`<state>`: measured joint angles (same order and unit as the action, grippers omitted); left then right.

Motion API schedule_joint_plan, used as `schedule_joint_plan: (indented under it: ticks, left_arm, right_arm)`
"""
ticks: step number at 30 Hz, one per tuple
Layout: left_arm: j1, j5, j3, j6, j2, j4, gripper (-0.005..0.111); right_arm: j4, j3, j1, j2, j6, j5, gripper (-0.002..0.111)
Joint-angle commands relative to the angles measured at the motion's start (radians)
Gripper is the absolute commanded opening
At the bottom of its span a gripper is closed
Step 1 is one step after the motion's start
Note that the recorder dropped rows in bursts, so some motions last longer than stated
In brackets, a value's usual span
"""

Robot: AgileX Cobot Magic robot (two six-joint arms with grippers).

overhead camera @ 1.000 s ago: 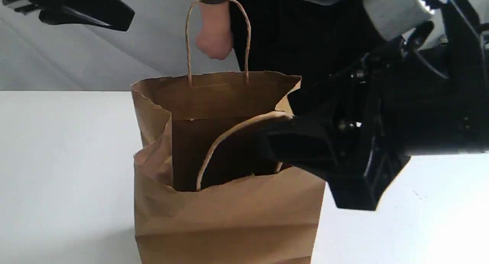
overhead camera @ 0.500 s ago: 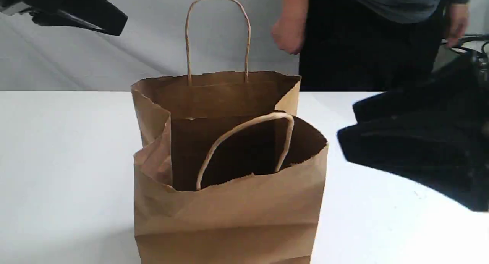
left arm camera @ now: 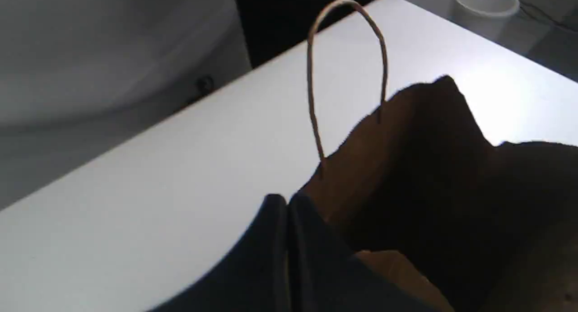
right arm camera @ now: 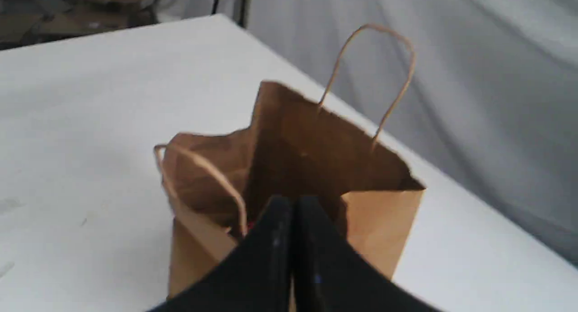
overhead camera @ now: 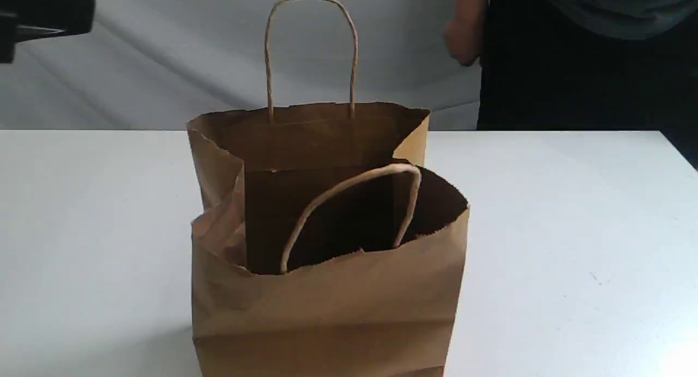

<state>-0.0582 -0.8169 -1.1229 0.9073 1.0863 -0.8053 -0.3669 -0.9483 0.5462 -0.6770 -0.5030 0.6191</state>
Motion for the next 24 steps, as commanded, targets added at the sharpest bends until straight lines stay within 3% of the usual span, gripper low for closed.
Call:
schedule_joint_plan:
  ticks: [1,9,18,24]
  left_arm:
    - [0.001,0.133,0.113,0.005,-0.128,-0.024,0.0]
    - [0.001,0.41,0.407,-0.044,-0.451,-0.03,0.0]
    - [0.001,0.454,0.65,-0.057,-0.656,-0.026,0.0]
    - [0.001,0.611,0.793,-0.101,-0.74,-0.026,0.0]
  right_arm:
    - [0.052,0.004,0.002,0.026,0.034,-0.08,0.0]
    - [0.092,0.176,0.002,0.032,0.065,-0.287,0.0]
    - [0.092,0.425,0.002,0.032,0.107,-0.63,0.0]
    - [0.084,0.592,0.002,0.032,0.107,-0.975,0.0]
